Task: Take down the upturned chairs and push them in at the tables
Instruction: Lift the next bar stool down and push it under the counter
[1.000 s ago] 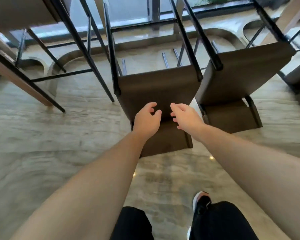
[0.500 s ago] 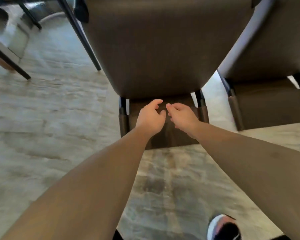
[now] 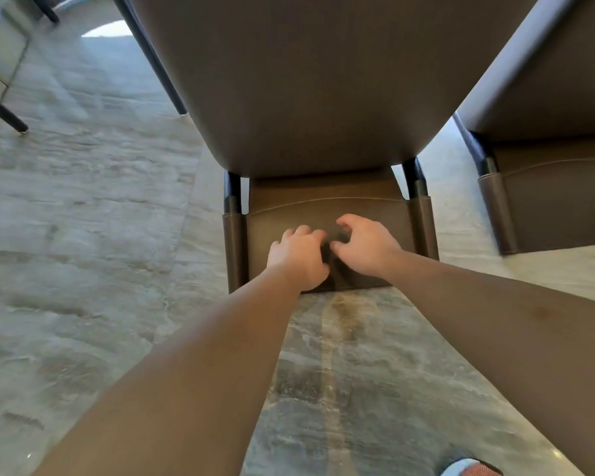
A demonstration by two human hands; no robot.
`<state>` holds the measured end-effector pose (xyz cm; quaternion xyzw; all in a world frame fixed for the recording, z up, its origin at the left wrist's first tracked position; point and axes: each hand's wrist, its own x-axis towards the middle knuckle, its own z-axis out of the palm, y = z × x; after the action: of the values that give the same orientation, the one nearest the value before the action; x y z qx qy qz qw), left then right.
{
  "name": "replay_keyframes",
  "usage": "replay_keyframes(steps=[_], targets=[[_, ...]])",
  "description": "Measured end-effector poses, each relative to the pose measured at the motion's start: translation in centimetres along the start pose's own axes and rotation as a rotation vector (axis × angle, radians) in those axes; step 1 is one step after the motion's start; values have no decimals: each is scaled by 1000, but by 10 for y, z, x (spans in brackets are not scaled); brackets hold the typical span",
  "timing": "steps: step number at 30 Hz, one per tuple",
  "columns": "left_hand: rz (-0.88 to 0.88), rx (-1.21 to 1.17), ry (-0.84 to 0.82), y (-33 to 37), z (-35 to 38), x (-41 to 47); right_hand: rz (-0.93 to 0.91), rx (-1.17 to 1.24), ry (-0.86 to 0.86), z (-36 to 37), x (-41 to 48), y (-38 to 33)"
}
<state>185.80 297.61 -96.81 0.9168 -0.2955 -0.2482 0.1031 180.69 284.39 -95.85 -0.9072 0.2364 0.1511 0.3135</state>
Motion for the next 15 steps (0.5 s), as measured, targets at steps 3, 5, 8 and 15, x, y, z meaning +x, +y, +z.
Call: replay_keyframes(steps=[3, 5, 8, 15], targets=[[-21, 137, -52, -8, 5, 4, -62, -194, 0, 9, 4, 7], [-16, 192, -100, -10, 8, 6, -130, -336, -46, 15, 2, 12], [-12, 316, -163, -8, 15, 9, -200, -482, -104, 24, -2, 21], [-30, 625, -159, 6, 41, 14, -260, -655, -145, 34, -1, 37]])
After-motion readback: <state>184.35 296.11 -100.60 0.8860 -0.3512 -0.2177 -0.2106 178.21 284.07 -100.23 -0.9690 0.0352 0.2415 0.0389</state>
